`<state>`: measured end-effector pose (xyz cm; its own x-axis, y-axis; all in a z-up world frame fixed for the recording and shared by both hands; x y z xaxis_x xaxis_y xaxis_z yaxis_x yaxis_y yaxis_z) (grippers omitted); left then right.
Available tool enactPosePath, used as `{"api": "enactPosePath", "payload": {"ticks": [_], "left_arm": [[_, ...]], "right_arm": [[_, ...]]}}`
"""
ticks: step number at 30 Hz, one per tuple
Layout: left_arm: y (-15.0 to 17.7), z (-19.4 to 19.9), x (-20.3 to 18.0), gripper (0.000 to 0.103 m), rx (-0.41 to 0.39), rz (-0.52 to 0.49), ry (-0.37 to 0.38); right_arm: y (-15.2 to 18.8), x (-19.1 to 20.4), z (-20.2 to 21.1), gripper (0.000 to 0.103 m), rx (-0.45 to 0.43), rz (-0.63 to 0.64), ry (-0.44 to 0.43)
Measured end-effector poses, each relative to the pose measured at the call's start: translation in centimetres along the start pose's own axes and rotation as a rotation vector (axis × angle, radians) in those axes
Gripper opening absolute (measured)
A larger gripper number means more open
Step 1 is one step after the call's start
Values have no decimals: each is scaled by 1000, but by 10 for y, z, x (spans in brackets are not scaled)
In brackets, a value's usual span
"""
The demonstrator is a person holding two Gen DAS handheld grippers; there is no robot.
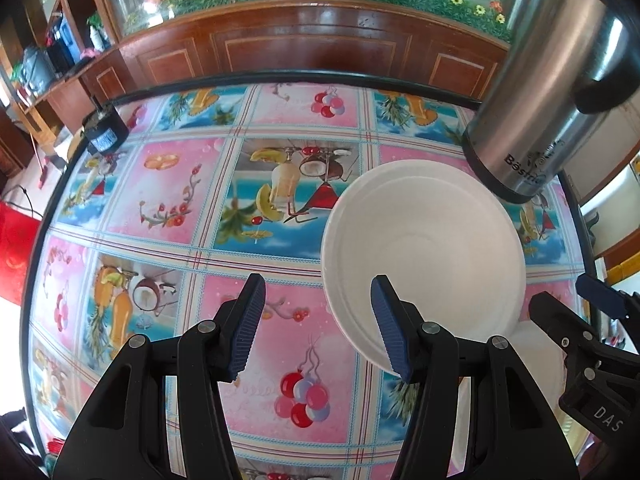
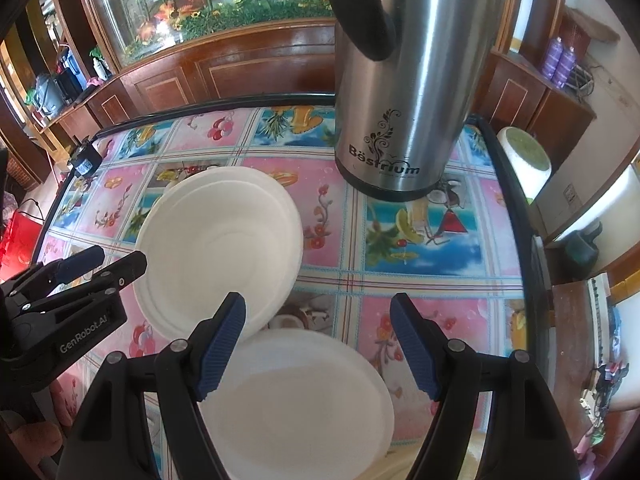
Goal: Organize plates and bowls
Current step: 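Close the left tool on the rim of the white bowl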
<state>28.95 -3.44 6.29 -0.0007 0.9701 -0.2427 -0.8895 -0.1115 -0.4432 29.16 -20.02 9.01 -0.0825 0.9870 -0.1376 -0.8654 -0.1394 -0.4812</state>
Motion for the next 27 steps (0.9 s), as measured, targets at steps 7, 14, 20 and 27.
{"api": "enactPosePath", "payload": {"ticks": [7,14,20,27], "left_arm": [[-6,-7,6,55,13,21,-1],[-8,-21,6,55,63,38,16],[-9,-27,4,55,77,26,-4],[-11,-33,3,55,100,23,-17]], "right_arm": [[-11,2,-14,75,33,8,-32],[-15,7,-26,75,58,22,-46],[-19,7,-30,75,63,29,-46],[-22,6,-36,58,82,39,-44]]}}
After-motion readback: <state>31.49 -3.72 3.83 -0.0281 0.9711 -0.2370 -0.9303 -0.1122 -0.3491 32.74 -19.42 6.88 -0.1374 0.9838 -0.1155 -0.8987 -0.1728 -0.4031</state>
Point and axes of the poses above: each gripper's, at about its wrist camera, not at the fingertips, and z roughly against the way its jaws point, x to its left, y to its underside, the point moved 2 cm from there along -z, roughly the way its jaws point, and after that the axes turned 14 degrees about y, right-handed, at the moved point
